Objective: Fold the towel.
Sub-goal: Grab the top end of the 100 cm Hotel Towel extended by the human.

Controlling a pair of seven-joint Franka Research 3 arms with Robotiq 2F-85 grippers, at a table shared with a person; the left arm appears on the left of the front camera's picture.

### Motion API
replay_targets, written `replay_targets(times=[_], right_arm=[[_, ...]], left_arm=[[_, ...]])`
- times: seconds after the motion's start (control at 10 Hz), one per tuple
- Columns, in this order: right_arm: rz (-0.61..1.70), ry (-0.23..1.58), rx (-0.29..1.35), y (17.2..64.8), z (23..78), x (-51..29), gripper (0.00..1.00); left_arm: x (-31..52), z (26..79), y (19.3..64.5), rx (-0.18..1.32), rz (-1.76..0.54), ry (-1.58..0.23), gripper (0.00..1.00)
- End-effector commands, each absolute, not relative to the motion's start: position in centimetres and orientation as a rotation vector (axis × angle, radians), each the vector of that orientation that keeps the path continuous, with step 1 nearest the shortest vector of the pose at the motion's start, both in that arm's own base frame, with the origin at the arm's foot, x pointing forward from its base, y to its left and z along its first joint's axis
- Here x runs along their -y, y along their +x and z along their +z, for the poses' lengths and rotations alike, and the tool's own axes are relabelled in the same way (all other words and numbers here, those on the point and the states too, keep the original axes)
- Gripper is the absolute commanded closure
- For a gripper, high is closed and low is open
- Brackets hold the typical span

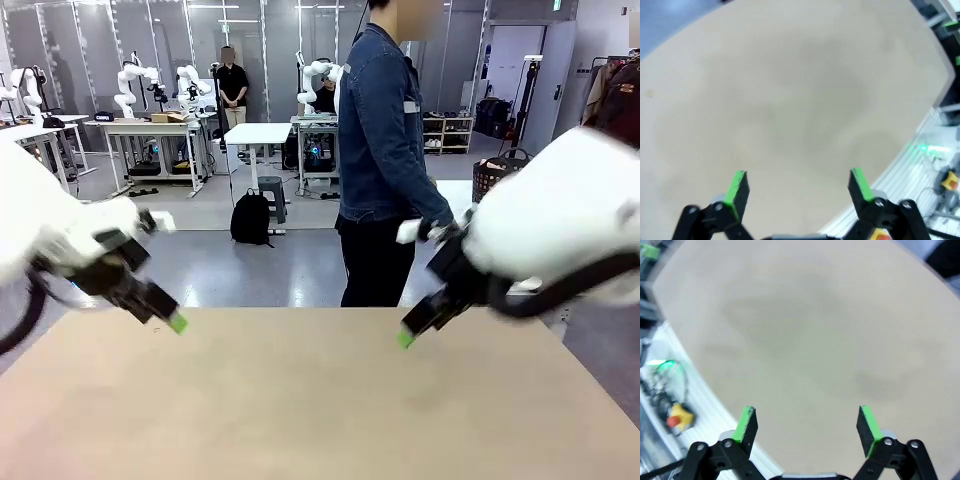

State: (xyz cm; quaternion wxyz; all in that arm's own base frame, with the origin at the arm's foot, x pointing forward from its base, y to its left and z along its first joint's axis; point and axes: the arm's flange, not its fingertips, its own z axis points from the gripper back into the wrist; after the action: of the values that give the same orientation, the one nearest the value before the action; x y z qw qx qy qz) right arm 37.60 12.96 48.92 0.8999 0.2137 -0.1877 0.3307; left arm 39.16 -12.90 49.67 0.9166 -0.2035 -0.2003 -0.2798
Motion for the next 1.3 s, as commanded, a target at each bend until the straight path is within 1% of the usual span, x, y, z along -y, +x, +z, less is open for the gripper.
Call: replay_targets(times=[0.0,0.1,0.2,0.3,0.5,0.6,0.8,0.9,1.1,1.2], right_arm=[[0.567,0.720,0.329,38.7,53.6,-5.3,0.00],[0.517,0.826,0.333,38.3,54.4,-1.8,0.00],[0.493,0.929,0.326,37.6,54.6,1.5,0.00],[0.479,1.007,0.339,36.6,54.3,5.3,0.00],[0.385,1.135,0.402,34.0,53.0,12.5,0.00],[0.348,1.160,0.428,32.7,52.1,15.6,0.00],[0.267,1.195,0.485,30.8,50.7,20.2,0.00],[0.244,1.216,0.509,30.2,50.5,21.1,0.00],[0.250,1.214,0.526,30.1,50.4,21.3,0.00],[0.237,1.198,0.510,30.7,50.1,20.9,0.00]], left_arm=[[5.4,54.2,40.3,0.299,-0.413,-0.614,0.00],[2.2,55.2,40.0,0.230,-0.355,-0.755,0.00],[-1.3,55.7,39.4,0.188,-0.357,-0.896,0.00],[-5.6,55.6,38.7,0.220,-0.327,-1.038,0.00],[-13.4,53.4,37.4,0.267,-0.213,-1.173,0.00],[-16.8,52.3,36.5,0.292,-0.169,-1.239,0.00],[-21.0,51.1,34.9,0.333,-0.113,-1.311,0.00],[-21.8,51.1,34.3,0.335,-0.113,-1.326,0.00],[-22.1,50.9,34.6,0.356,-0.078,-1.344,0.00],[-22.5,50.0,33.3,0.341,-0.066,-1.319,0.00]])
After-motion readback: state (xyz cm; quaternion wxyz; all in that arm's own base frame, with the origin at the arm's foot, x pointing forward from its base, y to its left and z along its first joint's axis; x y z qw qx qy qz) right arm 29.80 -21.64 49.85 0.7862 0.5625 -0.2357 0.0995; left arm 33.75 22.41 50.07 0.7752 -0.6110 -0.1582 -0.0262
